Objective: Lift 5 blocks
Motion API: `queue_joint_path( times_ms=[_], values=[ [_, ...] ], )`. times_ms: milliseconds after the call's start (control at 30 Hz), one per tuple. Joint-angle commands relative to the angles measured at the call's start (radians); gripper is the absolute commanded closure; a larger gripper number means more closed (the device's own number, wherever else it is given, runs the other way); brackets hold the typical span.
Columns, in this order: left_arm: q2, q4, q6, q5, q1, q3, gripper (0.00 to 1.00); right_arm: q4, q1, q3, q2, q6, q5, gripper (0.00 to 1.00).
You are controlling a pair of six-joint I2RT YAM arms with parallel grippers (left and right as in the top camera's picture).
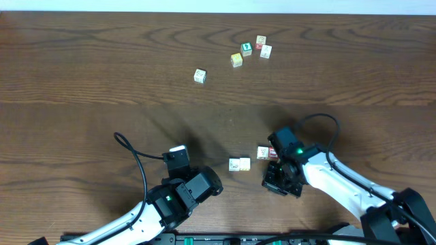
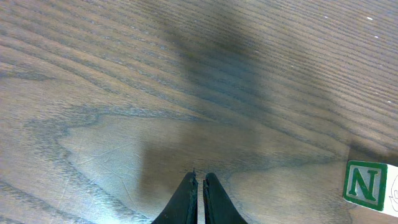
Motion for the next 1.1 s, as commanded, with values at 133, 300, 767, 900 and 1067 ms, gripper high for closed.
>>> queue_joint_path(
  times_ms=[133, 300, 767, 900, 1067],
  values=[
    [-0.006, -0.006, -0.015, -0.023, -0.002, -0.004, 0.93, -0.151, 0.018, -0.056, -0.094, 0.365, 0.265, 0.99],
    [-0.006, -0.005, -0.015, -0.023, -0.002, -0.004, 0.93, -0.179, 0.018, -0.056, -0.175, 0.41, 0.396, 0.99],
    [-0.006, 0.086, 0.132, 0.006, -0.002, -0.004, 0.93, -0.048, -0.134, -0.055, -0.205, 0.078, 0.43, 0.99],
    [0.009, 0.125, 0.139, 0.007, -0.002, -0.004, 0.92, -0.001, -0.18, -0.055, -0.205, -0.093, 0.41, 0.97],
    [0.072, 0.218, 0.191, 0.049, -0.001, -0.004, 0.93, 0.047, -0.247, -0.055, -0.203, -0.247, 0.274, 0.98]
  ],
)
